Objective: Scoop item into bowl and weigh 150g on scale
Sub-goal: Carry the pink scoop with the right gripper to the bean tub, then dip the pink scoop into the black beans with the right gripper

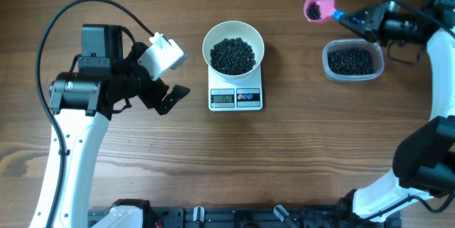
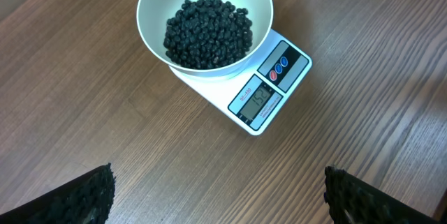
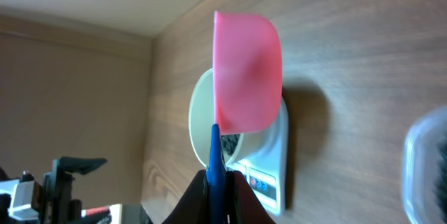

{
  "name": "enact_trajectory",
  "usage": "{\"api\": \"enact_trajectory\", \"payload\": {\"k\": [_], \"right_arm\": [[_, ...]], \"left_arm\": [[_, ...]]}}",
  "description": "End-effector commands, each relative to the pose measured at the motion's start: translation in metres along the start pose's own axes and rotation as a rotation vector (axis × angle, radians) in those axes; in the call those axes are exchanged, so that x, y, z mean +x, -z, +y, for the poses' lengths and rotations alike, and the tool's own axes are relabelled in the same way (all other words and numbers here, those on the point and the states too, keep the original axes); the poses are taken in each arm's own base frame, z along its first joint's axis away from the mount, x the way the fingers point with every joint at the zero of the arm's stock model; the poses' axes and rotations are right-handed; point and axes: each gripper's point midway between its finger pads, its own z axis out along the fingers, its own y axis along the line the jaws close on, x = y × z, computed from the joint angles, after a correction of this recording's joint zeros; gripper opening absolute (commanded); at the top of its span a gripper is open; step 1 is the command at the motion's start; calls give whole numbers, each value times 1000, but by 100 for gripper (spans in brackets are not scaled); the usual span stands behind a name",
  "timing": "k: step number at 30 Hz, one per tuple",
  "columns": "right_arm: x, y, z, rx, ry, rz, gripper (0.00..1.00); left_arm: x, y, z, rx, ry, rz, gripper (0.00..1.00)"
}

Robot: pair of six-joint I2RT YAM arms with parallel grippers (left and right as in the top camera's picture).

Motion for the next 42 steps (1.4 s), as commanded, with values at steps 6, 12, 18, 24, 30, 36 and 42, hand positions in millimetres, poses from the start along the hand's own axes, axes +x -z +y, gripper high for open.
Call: {"api": "enact_trajectory", "payload": {"k": [6,12,18,24,30,36,42], "right_arm": [[20,47,-40,169,82,23,4],[41,73,-73,350,73,92,4],[47,96,-84,546,107,106,4],[41,106,-88,773,197,126,4],[28,90,-85,1028,343,179,4],[24,80,-78,1191,484,254,4],[20,70,-69,1254,558,267,4]], "left_arm": [[2,-3,-1,9,10,3,100],[2,-3,-1,9,11,3,100],[2,-3,-1,9,11,4,100],[2,-3,-1,9,10,3,100],[2,-3,-1,9,10,4,100],[2,-3,-1,9,10,4,100],[2,-3,-1,9,10,3,100]]}}
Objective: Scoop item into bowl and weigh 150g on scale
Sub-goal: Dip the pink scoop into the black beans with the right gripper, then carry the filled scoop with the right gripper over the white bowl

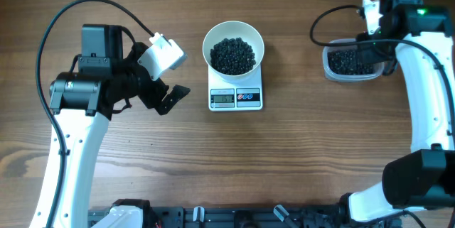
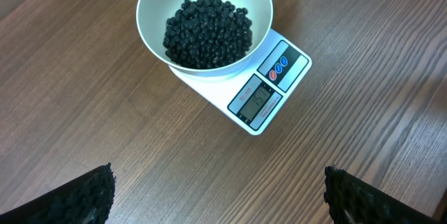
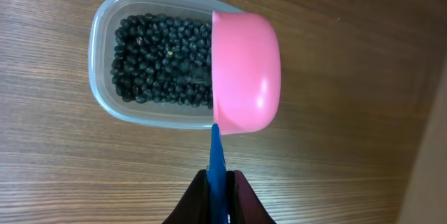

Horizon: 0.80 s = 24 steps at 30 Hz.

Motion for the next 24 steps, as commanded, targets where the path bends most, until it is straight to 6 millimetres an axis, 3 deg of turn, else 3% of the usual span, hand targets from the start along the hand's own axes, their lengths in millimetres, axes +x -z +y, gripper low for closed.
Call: {"api": "enact_trajectory", "payload": {"k": [1,5,9,15,19,22,24], "right_arm": [[-4,5,-9,66,8,-7,4],[-5,5,-7,53,13,-13,4],[-16,6,12,-60,56,-69,4],[-80,36,53,-372,-86,-341,4],[-112,62,76,-471,-43,-409,4],[-144,89,112,-563,50,-493,4],[-150,88,143,-587,130,-494,4]], "left_arm": [[2,-3,-1,9,10,3,100],[2,-3,-1,9,10,3,100],[2,-3,-1,9,10,3,100],[2,-3,-1,9,10,3,100],[2,-3,-1,9,10,3,100],[2,-3,-1,9,10,3,100],[2,-3,-1,9,10,3,100]]}}
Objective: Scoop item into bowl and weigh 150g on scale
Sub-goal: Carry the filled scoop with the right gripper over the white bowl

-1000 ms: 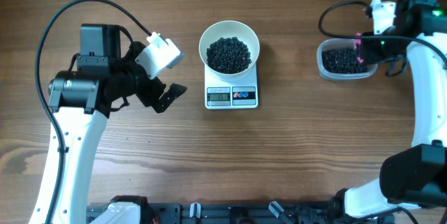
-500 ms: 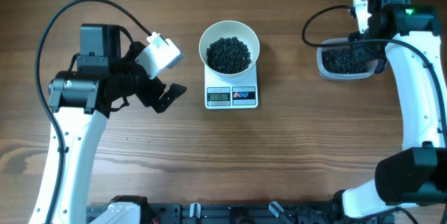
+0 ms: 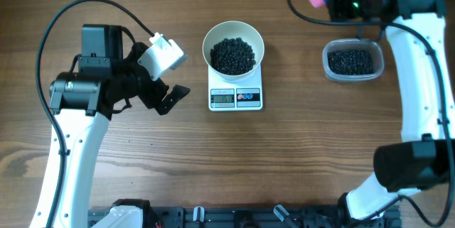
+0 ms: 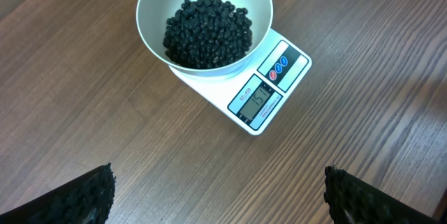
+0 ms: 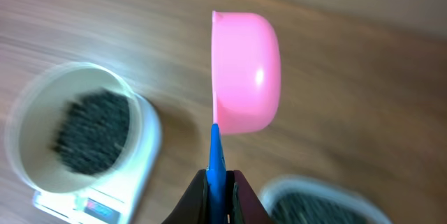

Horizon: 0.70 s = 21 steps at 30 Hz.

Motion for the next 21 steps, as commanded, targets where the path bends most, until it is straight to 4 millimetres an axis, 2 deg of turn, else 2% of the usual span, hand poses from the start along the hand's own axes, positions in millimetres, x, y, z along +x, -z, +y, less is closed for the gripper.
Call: {"api": "enact_trajectory", "payload": {"k": [1,3,6,9,12,16,18,21], "right_arm": [[-9,-29,60,-157,113,12,4],[-8,-37,86,-194,173,22,4],[-8,-38,109,-227,206,23,4],[7,-40,136,-287,229,76,4],[11,-42,157,-307,265,90,4],[24,-58,172,-314,278,143,4],[32,-73,177,-322,263,178,4],[35,-88,167,-258,238,201,4]], "left_arm": [[2,-3,-1,9,10,3,100],[2,-3,-1,9,10,3,100],[2,-3,-1,9,10,3,100],[2,-3,-1,9,10,3,100],[2,-3,-1,9,10,3,100],[2,-3,-1,9,10,3,100],[2,-3,-1,9,10,3,100],[2,-3,-1,9,10,3,100]]}}
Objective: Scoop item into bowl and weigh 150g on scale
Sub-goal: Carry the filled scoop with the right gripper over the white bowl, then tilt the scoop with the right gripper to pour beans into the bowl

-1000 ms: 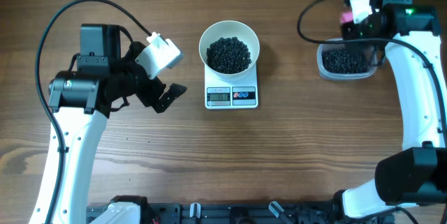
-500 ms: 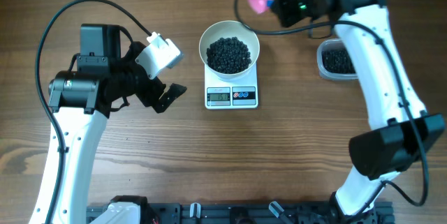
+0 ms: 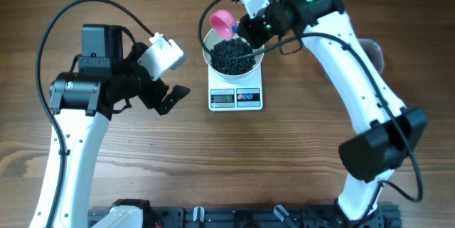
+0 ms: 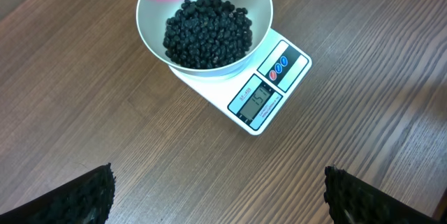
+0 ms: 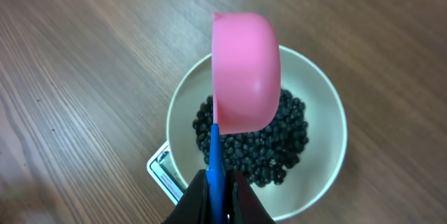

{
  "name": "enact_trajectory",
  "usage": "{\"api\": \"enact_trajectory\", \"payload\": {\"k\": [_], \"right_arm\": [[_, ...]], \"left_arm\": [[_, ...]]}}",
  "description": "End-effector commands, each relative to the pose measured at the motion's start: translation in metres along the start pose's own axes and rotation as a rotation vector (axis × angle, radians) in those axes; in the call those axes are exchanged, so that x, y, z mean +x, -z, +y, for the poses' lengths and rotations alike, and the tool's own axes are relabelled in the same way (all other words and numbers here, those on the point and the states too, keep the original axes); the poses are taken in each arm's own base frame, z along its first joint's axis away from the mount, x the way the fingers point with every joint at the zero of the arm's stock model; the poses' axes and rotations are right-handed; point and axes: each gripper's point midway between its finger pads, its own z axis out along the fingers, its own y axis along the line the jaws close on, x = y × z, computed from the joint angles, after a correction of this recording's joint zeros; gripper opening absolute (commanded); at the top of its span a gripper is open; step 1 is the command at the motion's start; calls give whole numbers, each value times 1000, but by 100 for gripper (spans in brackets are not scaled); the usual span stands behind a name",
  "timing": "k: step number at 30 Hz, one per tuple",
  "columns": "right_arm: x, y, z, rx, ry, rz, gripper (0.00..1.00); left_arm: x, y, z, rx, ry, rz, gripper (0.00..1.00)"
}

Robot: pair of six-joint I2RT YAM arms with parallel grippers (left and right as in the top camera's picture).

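Observation:
A white bowl (image 3: pixel 205 52) of black beans (image 3: pixel 231 56) stands on the white scale (image 3: pixel 236 98). My right gripper (image 5: pixel 216 182) is shut on the blue handle of the pink scoop (image 5: pixel 246 70), which hangs over the bowl's far-left rim. In the overhead view the scoop (image 3: pixel 222 22) shows beside the right gripper (image 3: pixel 245 28). What the scoop holds is hidden. My left gripper (image 4: pixel 218 199) stands open and empty left of the scale, looking at the bowl (image 4: pixel 150 35) and the scale's lit display (image 4: pixel 255 100).
A clear tub (image 3: pixel 375 52) sits at the right, mostly hidden behind the right arm. The left arm's white camera housing (image 3: pixel 162 56) stands just left of the bowl. Bare wooden table (image 3: pixel 284 157) lies in front of the scale.
My right gripper and the pink scoop were at the far edge between bowl and tub; now they are over the bowl's far-left rim. The left arm has not moved.
The scoop was first held with beans in it at the far side, left of the tub. Then it was over the tub of beans. Then it was back at the far edge, and now it is above the bowl. The left gripper stayed open throughout.

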Motion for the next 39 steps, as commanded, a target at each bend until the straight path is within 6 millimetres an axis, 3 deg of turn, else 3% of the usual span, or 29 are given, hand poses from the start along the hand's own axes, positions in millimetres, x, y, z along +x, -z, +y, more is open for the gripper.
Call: {"api": "enact_trajectory", "payload": {"k": [1,7,16,33,39], "right_arm": [[8,-22,-20,75,-46,49,4],[18,-38,-30,106,-55,95,4],[36,-43,-33,116,-69,170,4],[43,-62,-36,103,-70,202,4],[41,-63,-26,47,-76,189,4]], "left_arm": [[2,-3,-1,9,10,3,100],[2,-3,-1,8,10,3,100],[2,-3,-1,9,10,3,100],[2,-3,-1,8,10,3,100],[2,-3,-1,9,10,3,100]]}}
